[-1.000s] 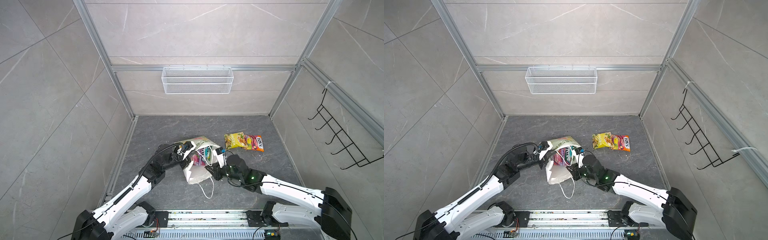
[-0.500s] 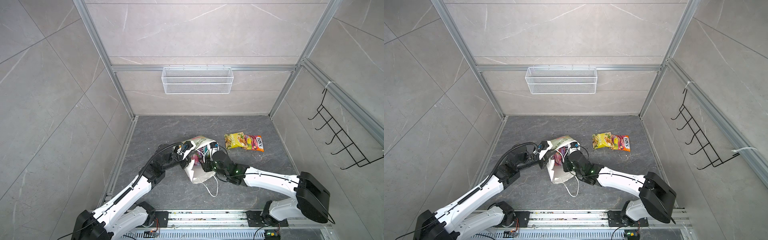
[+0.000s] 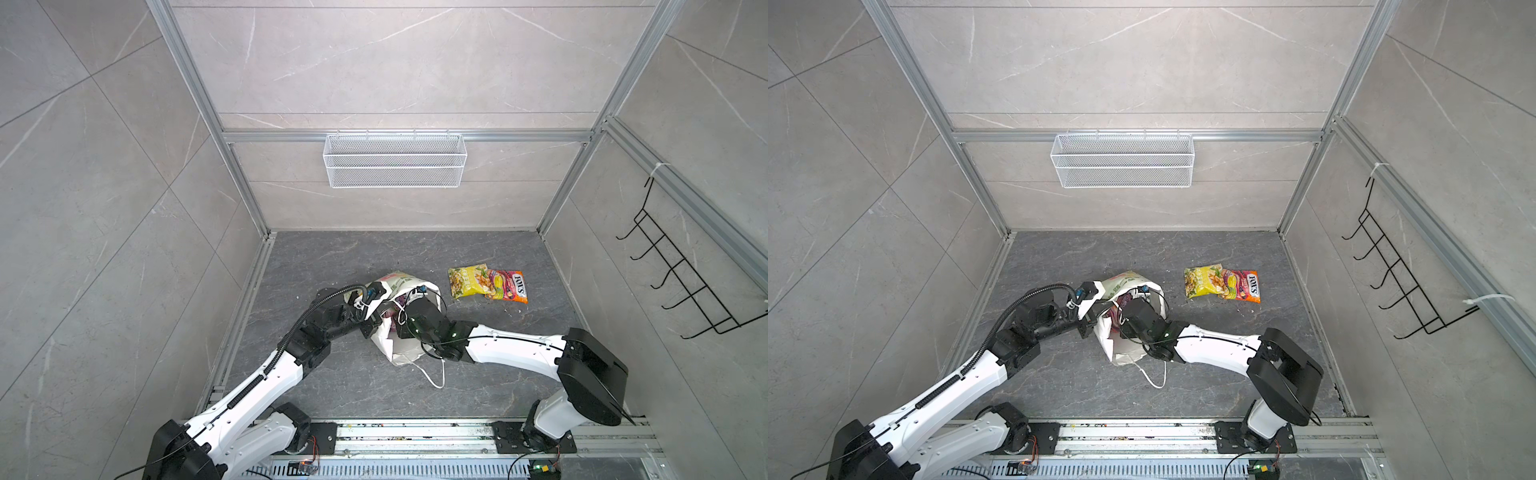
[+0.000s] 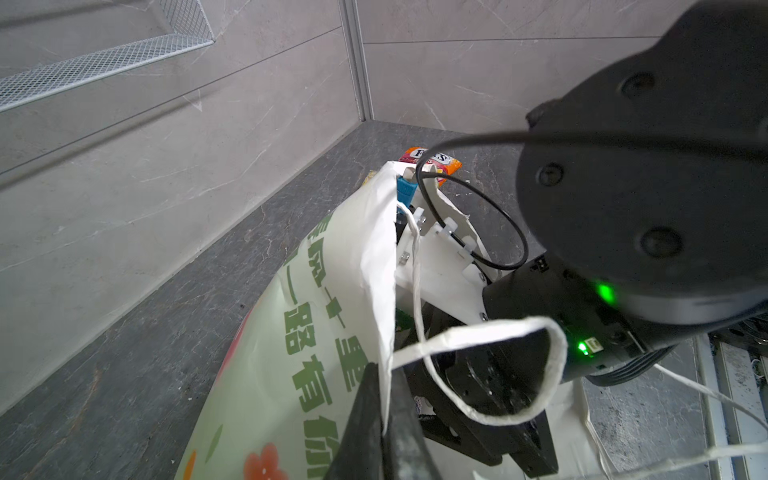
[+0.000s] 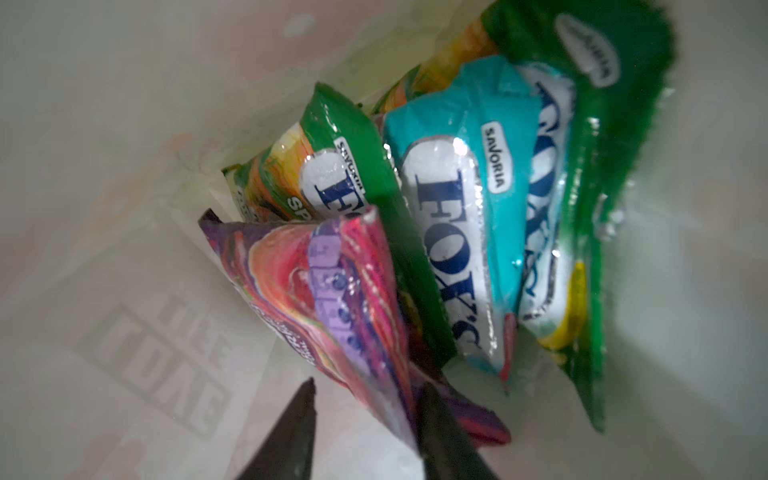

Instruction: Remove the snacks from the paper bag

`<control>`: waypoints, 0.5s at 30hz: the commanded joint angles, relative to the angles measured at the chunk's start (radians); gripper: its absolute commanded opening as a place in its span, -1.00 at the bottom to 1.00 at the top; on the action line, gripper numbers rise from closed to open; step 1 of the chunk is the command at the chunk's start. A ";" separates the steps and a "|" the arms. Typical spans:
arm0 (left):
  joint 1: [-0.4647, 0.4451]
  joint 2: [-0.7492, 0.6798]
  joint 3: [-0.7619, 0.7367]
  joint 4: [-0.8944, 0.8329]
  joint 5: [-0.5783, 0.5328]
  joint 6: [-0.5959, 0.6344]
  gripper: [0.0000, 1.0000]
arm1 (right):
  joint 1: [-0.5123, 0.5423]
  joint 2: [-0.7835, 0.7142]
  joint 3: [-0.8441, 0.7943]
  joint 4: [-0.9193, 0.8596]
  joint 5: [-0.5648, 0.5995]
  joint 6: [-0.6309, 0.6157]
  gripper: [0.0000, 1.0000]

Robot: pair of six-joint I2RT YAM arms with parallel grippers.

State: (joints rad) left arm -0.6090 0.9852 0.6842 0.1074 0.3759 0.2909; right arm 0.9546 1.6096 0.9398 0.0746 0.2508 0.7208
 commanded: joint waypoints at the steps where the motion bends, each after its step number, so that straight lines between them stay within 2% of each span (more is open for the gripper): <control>1: -0.008 -0.015 0.046 0.067 0.049 -0.002 -1.00 | 0.000 0.025 0.034 0.024 -0.001 -0.011 -0.44; 4: -0.009 -0.016 0.048 0.066 0.045 -0.006 -1.00 | 0.000 0.013 0.035 0.024 -0.014 -0.016 -0.70; 7: -0.008 -0.017 0.044 0.060 0.031 0.000 -1.00 | 0.001 -0.021 0.033 0.013 -0.024 -0.030 -0.84; 15: -0.008 -0.003 0.035 0.071 0.003 0.001 -1.00 | 0.005 -0.147 -0.004 -0.018 -0.069 -0.085 -1.00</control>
State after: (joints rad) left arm -0.6090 0.9859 0.6842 0.1162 0.3664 0.2913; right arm 0.9558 1.5326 0.9401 0.0471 0.1970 0.6743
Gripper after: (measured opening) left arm 0.049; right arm 0.045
